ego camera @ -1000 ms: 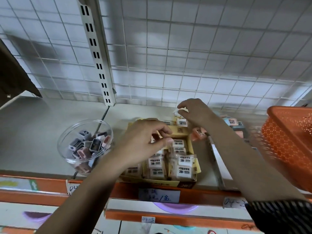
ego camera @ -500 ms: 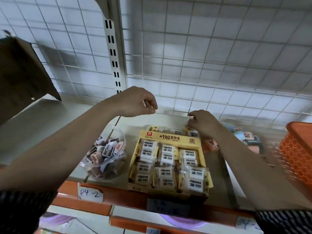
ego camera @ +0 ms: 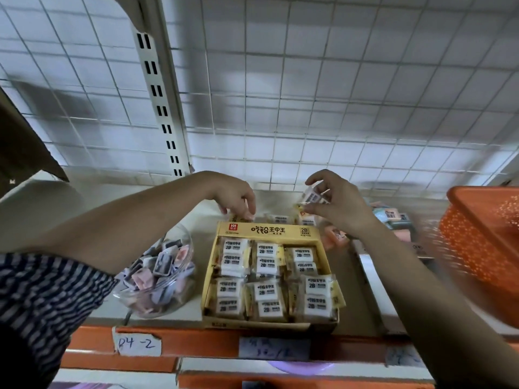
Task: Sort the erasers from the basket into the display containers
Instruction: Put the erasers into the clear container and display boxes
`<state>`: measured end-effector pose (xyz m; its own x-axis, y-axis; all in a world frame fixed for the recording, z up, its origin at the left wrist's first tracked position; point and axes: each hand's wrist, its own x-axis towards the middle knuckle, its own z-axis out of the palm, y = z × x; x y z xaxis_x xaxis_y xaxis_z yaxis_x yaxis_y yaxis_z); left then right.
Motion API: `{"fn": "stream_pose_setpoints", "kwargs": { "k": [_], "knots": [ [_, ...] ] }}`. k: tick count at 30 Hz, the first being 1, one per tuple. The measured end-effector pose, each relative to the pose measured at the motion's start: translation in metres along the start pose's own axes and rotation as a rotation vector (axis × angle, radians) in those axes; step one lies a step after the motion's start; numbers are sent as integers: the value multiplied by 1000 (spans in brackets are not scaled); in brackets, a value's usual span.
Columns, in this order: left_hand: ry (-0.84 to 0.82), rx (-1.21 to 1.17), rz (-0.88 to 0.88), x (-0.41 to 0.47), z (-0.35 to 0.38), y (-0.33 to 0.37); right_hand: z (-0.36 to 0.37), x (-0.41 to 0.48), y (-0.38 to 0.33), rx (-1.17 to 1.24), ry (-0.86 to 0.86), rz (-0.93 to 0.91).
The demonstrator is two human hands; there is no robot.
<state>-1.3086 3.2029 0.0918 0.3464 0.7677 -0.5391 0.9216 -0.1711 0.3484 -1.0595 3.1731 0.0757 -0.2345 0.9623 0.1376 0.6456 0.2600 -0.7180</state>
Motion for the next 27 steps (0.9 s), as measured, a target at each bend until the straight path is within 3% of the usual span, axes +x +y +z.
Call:
{"fn": "stream_pose_setpoints", "kwargs": {
  "k": [9,16,22,27],
  "knots": [
    [-19,-32,-47,11,-4,-2,1,-31,-4,297,104,61],
    [-31,79,-60,10,-4,-2,-4,-46,-17,586,31,57],
    [23,-49,-41,5,-2,-9,3,-48,-15,610,17,17],
    [180,-163,-12,-8,-10,-17,7,-48,-14,619,-10,13]
  ]
}}
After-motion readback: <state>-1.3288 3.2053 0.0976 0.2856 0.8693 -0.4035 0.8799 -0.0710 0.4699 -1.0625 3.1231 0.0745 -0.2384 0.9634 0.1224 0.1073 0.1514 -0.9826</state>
